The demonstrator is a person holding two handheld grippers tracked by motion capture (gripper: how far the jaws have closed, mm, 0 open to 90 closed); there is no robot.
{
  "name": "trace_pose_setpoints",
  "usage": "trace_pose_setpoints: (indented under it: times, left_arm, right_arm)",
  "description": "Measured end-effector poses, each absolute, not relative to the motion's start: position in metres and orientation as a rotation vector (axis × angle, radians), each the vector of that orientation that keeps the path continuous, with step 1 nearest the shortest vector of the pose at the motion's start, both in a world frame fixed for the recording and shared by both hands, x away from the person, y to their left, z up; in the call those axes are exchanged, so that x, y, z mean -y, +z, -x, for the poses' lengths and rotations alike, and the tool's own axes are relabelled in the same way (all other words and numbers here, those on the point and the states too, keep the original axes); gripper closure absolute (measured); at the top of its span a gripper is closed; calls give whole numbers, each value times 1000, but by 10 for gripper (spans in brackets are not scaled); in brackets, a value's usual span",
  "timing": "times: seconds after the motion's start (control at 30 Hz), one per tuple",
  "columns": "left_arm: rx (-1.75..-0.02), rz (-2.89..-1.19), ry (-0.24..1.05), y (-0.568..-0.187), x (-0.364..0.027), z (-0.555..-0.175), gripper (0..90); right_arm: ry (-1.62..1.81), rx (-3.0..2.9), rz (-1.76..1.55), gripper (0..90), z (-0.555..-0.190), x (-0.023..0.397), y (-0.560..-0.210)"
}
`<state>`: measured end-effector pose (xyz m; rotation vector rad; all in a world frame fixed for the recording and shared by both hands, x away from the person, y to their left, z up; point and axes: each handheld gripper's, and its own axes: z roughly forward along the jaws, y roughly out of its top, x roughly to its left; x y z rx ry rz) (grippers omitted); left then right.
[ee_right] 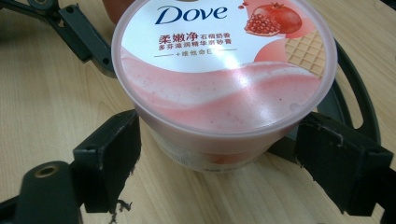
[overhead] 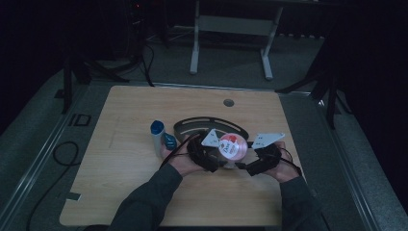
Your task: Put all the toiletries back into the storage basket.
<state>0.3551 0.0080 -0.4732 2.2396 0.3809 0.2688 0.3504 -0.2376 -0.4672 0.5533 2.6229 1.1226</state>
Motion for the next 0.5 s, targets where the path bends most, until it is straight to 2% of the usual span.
trace_pose_setpoints:
  times: [0.5]
  left_arm:
    - [-424, -2232, 287, -472, -2, -367, 200]
  right_arm:
    - [1113, -2628, -558, 144, -367, 240, -465]
